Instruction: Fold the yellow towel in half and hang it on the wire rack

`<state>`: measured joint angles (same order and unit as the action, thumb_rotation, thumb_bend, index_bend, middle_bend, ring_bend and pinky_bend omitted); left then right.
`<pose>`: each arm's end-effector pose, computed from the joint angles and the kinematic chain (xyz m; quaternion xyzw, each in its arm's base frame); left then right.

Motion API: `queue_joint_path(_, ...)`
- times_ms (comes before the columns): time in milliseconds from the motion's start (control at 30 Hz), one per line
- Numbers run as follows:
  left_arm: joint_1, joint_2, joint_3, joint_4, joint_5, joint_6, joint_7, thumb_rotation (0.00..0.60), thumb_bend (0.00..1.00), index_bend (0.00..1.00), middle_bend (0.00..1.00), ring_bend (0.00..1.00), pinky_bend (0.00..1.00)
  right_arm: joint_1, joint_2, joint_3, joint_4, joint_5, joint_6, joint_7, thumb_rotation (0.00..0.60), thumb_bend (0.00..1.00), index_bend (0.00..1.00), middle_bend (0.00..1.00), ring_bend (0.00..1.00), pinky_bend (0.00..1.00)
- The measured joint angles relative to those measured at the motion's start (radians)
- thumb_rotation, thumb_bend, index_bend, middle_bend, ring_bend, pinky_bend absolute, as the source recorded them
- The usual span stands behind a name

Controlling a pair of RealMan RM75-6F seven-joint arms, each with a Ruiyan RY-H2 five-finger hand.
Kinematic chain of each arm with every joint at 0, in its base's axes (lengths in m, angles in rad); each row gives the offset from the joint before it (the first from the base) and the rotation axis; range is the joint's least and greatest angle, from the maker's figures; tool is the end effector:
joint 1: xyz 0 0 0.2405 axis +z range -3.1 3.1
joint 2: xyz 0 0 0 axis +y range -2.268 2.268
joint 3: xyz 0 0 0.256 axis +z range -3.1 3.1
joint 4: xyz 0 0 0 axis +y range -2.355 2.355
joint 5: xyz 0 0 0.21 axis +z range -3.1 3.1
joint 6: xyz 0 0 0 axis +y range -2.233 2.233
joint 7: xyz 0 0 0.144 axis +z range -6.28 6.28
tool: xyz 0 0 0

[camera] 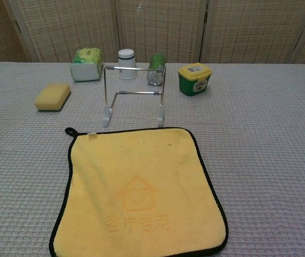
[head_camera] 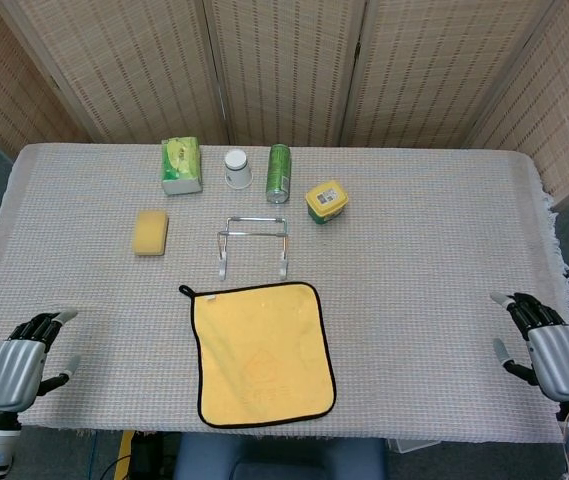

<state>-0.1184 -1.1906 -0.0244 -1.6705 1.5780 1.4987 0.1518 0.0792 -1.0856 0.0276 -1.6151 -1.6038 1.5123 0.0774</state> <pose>-0.2767 0.1829 0.1268 -0.6313 -0.3546 -0.4042 0.5589 -0.3007 -0.1740 0.1639 0.6138 -0.3802 0.4196 0.5502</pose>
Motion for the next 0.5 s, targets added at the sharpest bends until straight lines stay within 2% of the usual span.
queue_joint_path(167,-0.023,-0.002,0.014,0.039,0.085,0.001,-0.048,0.6,0.37,0.28,0.33,0.34,0.4,0.0,0.005,-0.001,-0.004,-0.005,0.001,0.002,0.6,0.43,0.15,0.23,0.2,0.26)
queue_joint_path(300,-0.055,-0.007,0.032,0.076,0.166,-0.006,-0.085,0.6,0.37,0.32,0.41,0.43,0.49,0.002,0.007,-0.003,-0.01,-0.01,0.001,-0.003,0.6,0.43,0.15,0.23,0.2,0.26)
queue_joint_path(500,-0.123,-0.02,0.064,0.13,0.286,-0.036,-0.135,0.6,0.37,0.35,0.52,0.54,0.69,0.003,0.01,-0.005,-0.021,-0.016,0.0,-0.014,0.6,0.43,0.15,0.23,0.2,0.26)
